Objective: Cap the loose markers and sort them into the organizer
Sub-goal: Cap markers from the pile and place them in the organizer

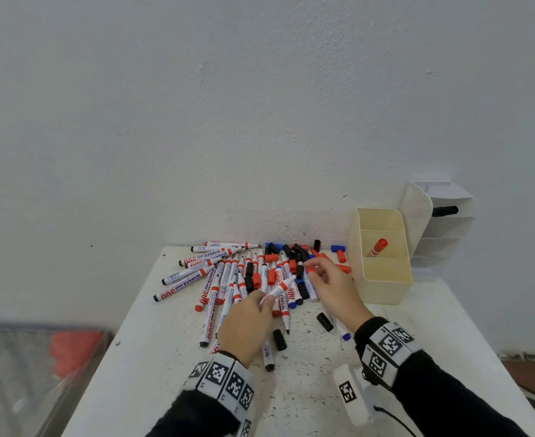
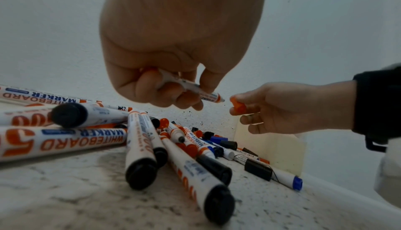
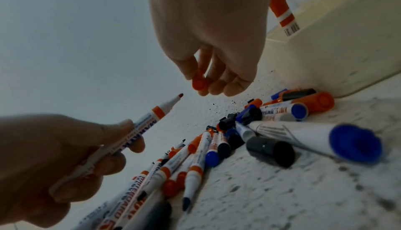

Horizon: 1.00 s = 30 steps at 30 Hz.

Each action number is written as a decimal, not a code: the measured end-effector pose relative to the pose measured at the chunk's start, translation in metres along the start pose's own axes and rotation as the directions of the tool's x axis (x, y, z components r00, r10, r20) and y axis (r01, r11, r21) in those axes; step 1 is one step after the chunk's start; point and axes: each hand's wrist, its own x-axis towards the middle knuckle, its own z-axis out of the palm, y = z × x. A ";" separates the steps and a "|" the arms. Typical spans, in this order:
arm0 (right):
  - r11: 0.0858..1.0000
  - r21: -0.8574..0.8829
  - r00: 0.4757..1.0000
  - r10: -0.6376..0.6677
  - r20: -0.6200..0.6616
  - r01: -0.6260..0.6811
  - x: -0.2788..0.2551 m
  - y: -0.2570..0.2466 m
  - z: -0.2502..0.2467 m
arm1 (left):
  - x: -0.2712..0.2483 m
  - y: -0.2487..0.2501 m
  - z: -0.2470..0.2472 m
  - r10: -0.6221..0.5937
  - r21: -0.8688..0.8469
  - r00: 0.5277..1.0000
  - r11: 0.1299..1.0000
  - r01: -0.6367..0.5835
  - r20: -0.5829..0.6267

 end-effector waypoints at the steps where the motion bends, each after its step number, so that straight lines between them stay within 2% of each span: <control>1: 0.998 -0.066 0.999 -0.015 0.052 0.019 0.001 0.000 0.001 | 0.000 0.000 -0.001 -0.003 -0.001 1.000 1.000 0.003 -0.004; 2: 0.995 -0.096 0.996 -0.027 0.087 0.035 0.001 0.001 0.001 | 0.000 -0.001 -0.001 0.000 0.007 1.000 1.000 0.000 0.000; 6: 1.000 0.021 0.991 -0.002 0.137 -0.001 -0.002 0.001 -0.001 | 0.001 -0.006 -0.003 0.053 0.072 0.998 0.996 -0.054 0.021; 8: 1.000 0.007 0.984 0.004 0.180 -0.005 -0.003 0.000 -0.001 | 0.000 -0.006 -0.003 0.082 0.088 0.996 0.993 -0.084 0.026; 11: 0.998 0.061 0.970 0.006 0.244 -0.022 -0.006 -0.003 -0.003 | -0.002 -0.003 -0.003 0.109 0.062 0.992 0.992 -0.113 0.060; 14: 0.995 0.020 0.976 0.092 0.199 -0.098 -0.004 -0.004 -0.003 | -0.007 0.000 -0.003 0.162 0.012 0.983 0.986 -0.164 0.087; 16: 0.987 -0.030 0.980 0.158 0.124 -0.156 -0.002 -0.003 0.001 | -0.010 0.005 -0.002 0.203 0.071 0.976 0.975 -0.208 0.072; 18: 0.983 0.003 0.981 0.181 0.069 -0.181 -0.001 -0.008 0.004 | -0.010 0.010 -0.001 0.223 0.108 0.973 0.968 -0.228 0.063; 21: 0.985 0.073 0.986 0.154 0.059 -0.158 -0.001 -0.013 0.004 | -0.006 0.013 -0.002 0.201 -0.040 0.964 0.980 -0.197 0.177; 23: 0.985 0.094 0.987 0.138 0.079 -0.145 -0.002 -0.014 0.003 | -0.005 0.015 -0.007 0.174 -0.193 0.944 0.974 -0.122 0.282; 26: 0.984 0.114 0.986 0.121 0.116 -0.134 -0.004 -0.016 0.004 | -0.007 0.015 -0.012 0.137 -0.314 0.908 0.949 -0.007 0.395; 30: 0.998 0.069 0.996 -0.012 0.084 0.006 -0.006 -0.023 0.000 | -0.007 0.011 -0.009 0.130 -0.341 0.931 0.940 -0.006 0.341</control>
